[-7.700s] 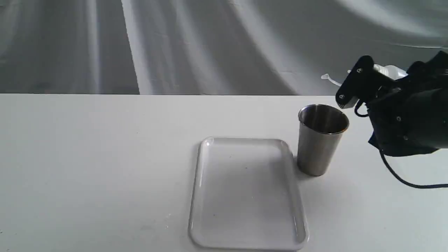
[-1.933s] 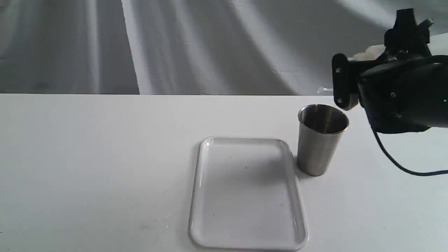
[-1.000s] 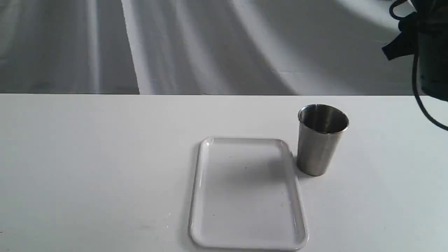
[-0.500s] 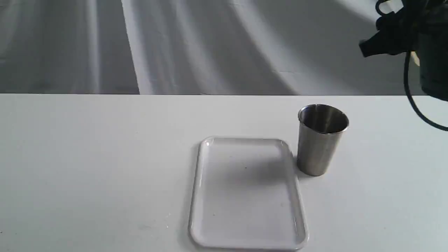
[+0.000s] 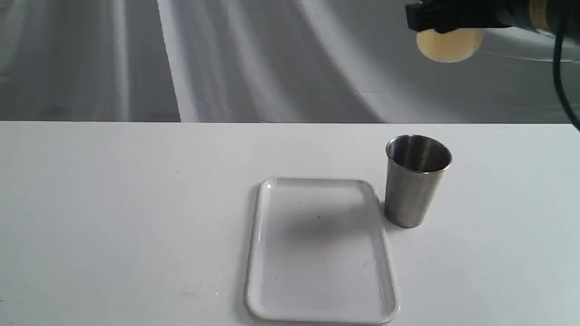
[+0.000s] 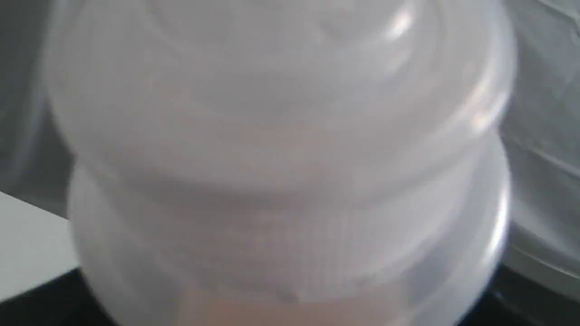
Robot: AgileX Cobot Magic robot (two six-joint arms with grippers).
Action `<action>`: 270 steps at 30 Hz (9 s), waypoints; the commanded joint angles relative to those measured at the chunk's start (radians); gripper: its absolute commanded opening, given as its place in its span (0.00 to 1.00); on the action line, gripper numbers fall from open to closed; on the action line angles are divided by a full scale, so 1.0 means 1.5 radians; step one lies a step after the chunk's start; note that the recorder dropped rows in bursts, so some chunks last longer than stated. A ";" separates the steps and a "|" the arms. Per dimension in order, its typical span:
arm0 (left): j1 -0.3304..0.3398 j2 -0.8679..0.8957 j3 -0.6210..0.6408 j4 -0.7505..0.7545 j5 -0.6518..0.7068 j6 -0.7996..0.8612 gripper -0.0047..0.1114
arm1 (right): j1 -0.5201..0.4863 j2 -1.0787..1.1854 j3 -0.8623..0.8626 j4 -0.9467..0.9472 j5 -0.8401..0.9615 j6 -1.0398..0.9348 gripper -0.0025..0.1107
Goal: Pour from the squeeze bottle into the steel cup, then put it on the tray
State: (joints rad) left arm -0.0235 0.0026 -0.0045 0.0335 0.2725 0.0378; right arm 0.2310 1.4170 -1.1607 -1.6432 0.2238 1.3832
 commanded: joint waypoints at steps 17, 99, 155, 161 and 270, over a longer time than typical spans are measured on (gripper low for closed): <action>0.001 -0.002 0.003 0.000 -0.005 -0.001 0.04 | 0.004 0.051 -0.085 0.598 -0.251 -0.459 0.10; 0.001 -0.002 0.003 0.000 -0.005 -0.003 0.04 | 0.094 0.282 0.131 0.910 -0.313 -0.770 0.10; 0.001 -0.002 0.003 0.000 -0.005 -0.001 0.04 | 0.112 0.307 0.131 0.934 -0.252 -0.787 0.54; 0.001 -0.002 0.003 0.000 -0.005 -0.001 0.04 | 0.112 0.307 0.131 0.934 -0.252 -0.787 0.73; 0.001 -0.002 0.003 0.000 -0.005 -0.003 0.04 | -0.310 -0.916 0.774 0.956 -0.163 -0.745 0.02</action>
State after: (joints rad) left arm -0.0235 0.0026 -0.0045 0.0335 0.2725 0.0378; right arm -0.2286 0.0687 -0.0065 -0.2150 -0.0152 0.2632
